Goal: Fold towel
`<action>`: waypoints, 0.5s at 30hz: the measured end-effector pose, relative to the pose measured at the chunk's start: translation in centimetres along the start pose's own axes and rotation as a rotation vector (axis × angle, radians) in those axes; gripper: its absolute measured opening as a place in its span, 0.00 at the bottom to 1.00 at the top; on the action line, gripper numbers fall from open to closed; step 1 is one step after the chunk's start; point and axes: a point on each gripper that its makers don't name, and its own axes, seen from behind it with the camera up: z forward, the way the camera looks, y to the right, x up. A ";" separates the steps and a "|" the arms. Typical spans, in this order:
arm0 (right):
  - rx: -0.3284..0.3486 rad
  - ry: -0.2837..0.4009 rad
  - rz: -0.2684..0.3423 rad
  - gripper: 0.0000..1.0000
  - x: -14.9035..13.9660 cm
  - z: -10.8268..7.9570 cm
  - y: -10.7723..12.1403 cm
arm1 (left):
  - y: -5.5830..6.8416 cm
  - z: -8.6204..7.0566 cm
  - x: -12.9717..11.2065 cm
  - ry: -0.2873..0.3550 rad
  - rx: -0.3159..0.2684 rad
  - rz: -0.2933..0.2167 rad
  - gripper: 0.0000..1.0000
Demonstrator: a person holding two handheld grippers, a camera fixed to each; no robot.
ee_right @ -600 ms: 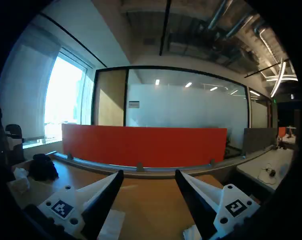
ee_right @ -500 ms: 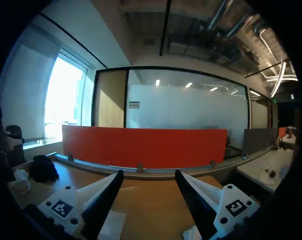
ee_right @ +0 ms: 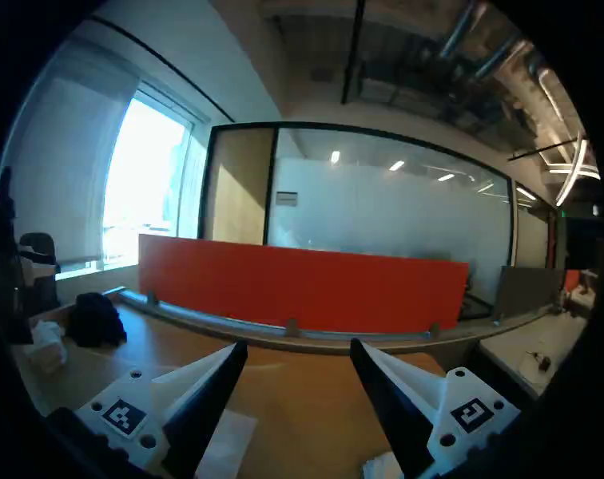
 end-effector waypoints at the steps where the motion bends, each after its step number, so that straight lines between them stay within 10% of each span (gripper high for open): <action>1: 0.020 -0.010 -0.012 1.00 -0.2 0.0 -0.4 | 0.3 0.0 -0.3 -0.013 -0.016 0.002 1.00; 15: 0.245 -0.133 -0.109 1.00 -2.1 -0.6 -4.8 | 3.7 -0.2 -4.1 -0.144 -0.215 0.042 1.00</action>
